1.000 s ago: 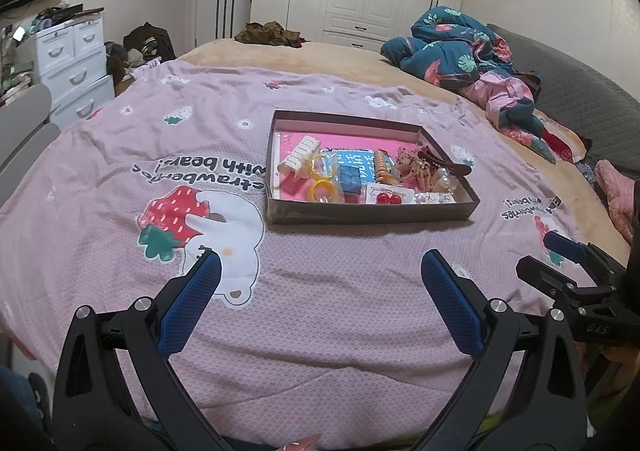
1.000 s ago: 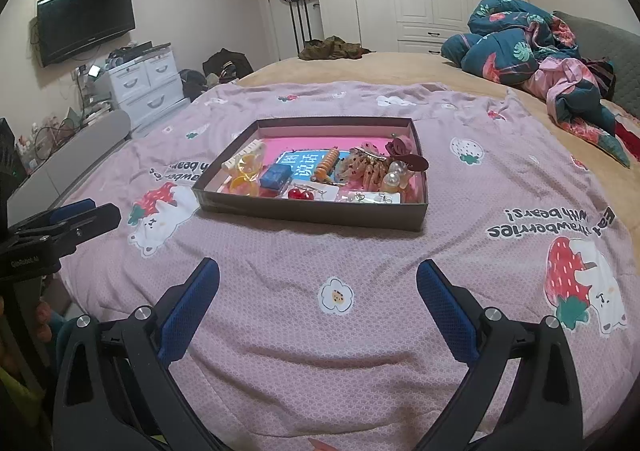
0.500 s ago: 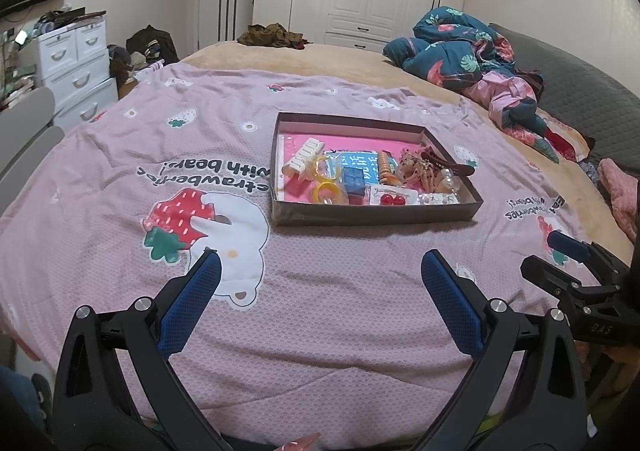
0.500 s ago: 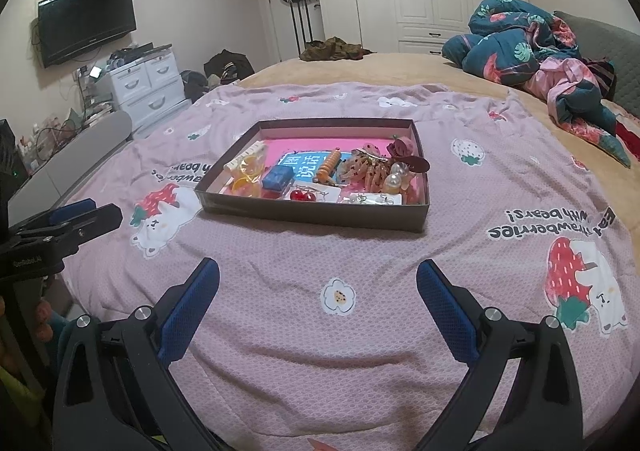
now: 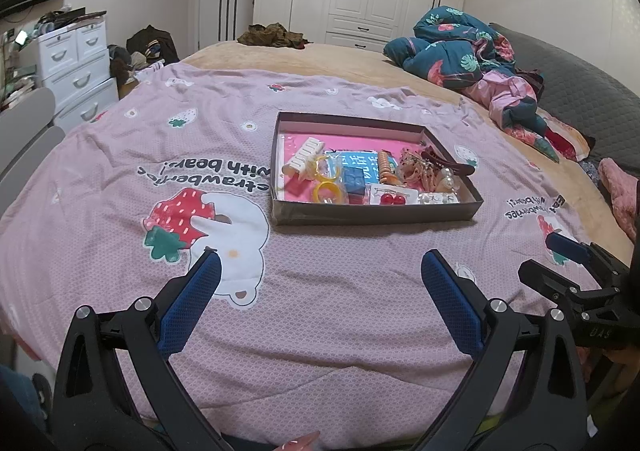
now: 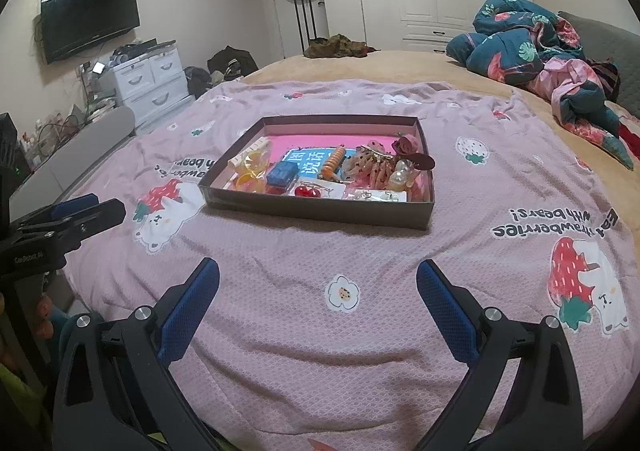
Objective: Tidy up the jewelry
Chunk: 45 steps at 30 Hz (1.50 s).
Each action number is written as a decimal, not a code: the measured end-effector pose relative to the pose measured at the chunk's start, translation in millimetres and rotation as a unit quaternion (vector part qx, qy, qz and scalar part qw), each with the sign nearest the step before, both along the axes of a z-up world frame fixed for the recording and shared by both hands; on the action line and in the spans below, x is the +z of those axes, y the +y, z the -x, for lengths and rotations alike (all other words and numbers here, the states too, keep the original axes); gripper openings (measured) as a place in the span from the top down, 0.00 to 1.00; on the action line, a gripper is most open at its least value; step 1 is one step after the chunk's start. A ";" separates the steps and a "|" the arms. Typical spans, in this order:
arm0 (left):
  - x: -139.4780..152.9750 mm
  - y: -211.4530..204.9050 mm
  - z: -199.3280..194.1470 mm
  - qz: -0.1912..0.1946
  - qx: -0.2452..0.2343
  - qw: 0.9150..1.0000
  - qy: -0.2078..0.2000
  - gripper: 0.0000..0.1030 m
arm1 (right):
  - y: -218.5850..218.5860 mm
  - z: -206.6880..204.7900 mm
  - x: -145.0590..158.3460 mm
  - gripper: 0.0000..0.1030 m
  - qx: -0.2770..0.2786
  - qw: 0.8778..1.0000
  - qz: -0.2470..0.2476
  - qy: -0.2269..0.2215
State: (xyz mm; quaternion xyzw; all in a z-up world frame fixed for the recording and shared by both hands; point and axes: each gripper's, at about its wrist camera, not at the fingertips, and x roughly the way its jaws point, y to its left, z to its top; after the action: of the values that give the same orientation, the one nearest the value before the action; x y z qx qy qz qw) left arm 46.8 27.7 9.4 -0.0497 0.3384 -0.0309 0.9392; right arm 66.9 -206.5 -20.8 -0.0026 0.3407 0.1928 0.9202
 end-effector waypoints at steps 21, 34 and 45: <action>0.4 0.3 0.6 -0.002 -0.002 1.000 -0.001 0.09 | -2.2 1.8 3.9 0.05 -0.004 1.000 -0.001 -0.005; 0.5 -0.4 1.8 -0.002 -0.003 1.000 0.000 0.09 | -3.2 1.8 5.6 0.05 -0.005 1.000 0.000 -0.006; -3.7 -1.8 -0.9 -0.018 0.008 1.000 0.008 0.09 | -10.2 0.5 7.9 0.05 -0.014 1.000 0.004 -0.010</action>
State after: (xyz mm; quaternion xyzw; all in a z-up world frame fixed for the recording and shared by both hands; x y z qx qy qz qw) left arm 47.7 25.9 5.7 -0.0360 0.3460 -0.0171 0.9374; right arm 66.4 -216.7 -12.9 -0.0033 0.3320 0.1782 0.9263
